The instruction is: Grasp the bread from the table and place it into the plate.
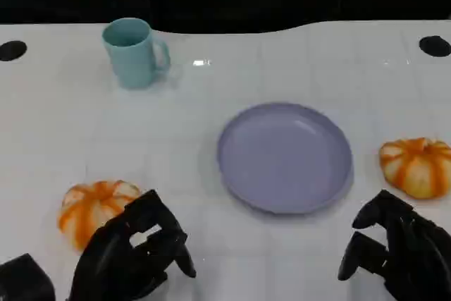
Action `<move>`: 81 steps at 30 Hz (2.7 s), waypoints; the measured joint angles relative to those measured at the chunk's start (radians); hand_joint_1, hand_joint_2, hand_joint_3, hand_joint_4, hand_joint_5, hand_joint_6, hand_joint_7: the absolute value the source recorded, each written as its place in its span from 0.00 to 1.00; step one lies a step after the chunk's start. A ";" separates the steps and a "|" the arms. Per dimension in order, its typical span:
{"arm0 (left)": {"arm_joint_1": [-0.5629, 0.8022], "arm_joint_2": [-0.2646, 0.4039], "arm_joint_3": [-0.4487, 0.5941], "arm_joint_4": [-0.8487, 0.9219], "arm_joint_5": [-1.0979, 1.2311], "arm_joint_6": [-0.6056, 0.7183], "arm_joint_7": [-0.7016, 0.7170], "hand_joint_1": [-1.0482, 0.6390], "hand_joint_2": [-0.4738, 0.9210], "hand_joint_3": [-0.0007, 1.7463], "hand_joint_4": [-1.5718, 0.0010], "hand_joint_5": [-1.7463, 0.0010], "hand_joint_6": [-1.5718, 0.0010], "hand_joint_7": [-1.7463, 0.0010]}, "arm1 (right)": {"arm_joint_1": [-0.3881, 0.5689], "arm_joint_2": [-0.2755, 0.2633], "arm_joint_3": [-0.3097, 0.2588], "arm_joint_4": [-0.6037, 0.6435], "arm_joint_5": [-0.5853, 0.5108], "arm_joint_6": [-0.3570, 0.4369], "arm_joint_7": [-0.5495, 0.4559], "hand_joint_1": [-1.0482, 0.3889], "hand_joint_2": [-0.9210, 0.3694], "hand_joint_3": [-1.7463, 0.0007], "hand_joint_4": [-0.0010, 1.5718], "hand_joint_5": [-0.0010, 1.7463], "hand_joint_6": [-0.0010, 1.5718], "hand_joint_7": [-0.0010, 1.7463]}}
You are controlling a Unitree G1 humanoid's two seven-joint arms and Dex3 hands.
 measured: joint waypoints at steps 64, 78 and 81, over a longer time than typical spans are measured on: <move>0.019 0.282 -0.011 -0.353 0.776 -0.152 0.291 0.22 1.00 0.06 0.90 0.74 0.76 1.00 | 0.003 0.001 0.006 -0.008 -0.003 0.001 -0.006 0.36 0.00 0.77 0.40 1.00 0.31 0.94; 0.053 0.330 -0.033 -0.627 1.339 0.141 0.263 0.25 1.00 0.05 0.99 0.83 0.86 1.00 | 0.008 0.001 0.007 -0.017 0.003 0.001 -0.012 0.36 0.00 0.76 0.40 1.00 0.30 0.95; 0.047 0.331 -0.055 -0.641 1.413 0.202 0.211 0.26 1.00 0.04 0.99 0.84 0.87 1.00 | 0.008 0.001 0.008 -0.023 0.002 0.001 -0.012 0.36 0.00 0.76 0.40 1.00 0.30 0.95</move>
